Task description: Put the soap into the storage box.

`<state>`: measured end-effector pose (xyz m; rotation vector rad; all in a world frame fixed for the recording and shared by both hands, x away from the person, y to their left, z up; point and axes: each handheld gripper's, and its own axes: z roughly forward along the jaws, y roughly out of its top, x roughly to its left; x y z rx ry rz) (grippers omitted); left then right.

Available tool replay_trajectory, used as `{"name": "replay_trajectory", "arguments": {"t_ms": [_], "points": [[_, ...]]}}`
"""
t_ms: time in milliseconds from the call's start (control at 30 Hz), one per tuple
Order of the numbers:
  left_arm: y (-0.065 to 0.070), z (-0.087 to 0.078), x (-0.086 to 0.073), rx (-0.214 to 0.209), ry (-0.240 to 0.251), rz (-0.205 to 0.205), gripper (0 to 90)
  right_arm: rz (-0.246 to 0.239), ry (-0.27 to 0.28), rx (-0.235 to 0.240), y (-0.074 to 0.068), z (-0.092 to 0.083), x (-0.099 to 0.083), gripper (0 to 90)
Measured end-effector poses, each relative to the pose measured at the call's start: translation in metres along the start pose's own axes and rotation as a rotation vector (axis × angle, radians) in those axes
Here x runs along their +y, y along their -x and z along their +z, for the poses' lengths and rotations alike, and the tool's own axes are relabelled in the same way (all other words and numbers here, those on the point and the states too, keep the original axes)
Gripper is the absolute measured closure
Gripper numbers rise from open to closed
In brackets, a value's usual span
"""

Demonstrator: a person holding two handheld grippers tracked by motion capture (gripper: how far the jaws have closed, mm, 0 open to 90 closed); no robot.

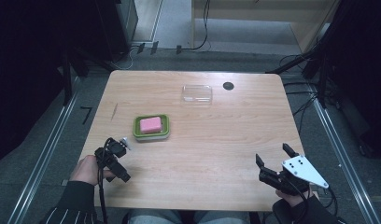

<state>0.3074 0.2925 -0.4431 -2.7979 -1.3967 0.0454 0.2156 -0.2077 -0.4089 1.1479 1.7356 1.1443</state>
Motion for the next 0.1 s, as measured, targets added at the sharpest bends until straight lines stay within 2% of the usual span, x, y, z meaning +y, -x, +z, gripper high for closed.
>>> {"name": "replay_trajectory", "arguments": {"t_ms": [100], "points": [[-0.0038,-0.0003,-0.0016,0.004,0.002,-0.006,1.3,-0.005,0.001,0.005,-0.0004,0.0016,0.0003,13.7]]}}
